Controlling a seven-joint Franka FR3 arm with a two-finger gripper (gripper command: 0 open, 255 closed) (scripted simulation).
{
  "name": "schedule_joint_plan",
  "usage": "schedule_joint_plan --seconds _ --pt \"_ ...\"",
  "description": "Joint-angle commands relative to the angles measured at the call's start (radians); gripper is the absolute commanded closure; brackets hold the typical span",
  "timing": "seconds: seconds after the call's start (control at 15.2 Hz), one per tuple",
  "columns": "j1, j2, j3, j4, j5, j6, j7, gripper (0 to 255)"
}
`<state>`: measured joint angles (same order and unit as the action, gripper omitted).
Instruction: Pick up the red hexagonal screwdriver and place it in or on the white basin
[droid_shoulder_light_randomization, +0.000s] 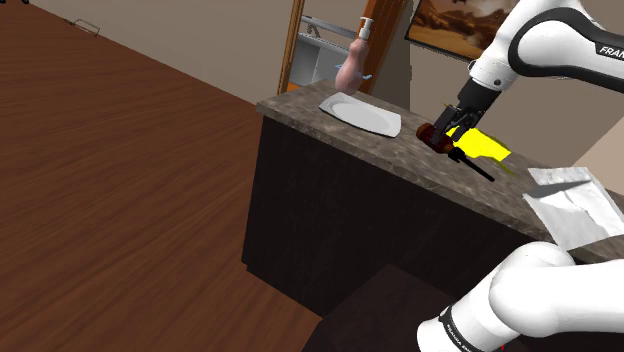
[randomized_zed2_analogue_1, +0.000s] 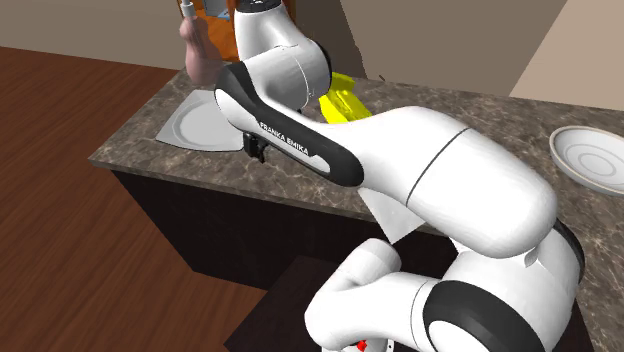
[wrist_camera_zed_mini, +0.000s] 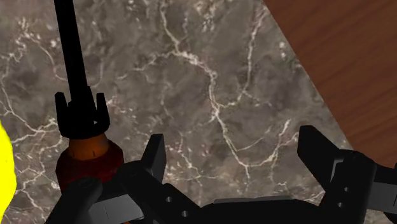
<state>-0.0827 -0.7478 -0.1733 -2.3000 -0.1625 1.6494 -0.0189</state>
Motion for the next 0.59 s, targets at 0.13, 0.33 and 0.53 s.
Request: schedule_joint_plan --seconds 0.13,0.33,0.53 --pt "-0.052 0.044 -0.078 0.025 -0.023 0.034 -0.001 0" --pt "-0.088 0.083 -0.137 0.049 -0.034 0.059 -0.003 0" --pt "-0.119 0.122 -0.194 0.074 -0.041 0.083 -0.005 0"
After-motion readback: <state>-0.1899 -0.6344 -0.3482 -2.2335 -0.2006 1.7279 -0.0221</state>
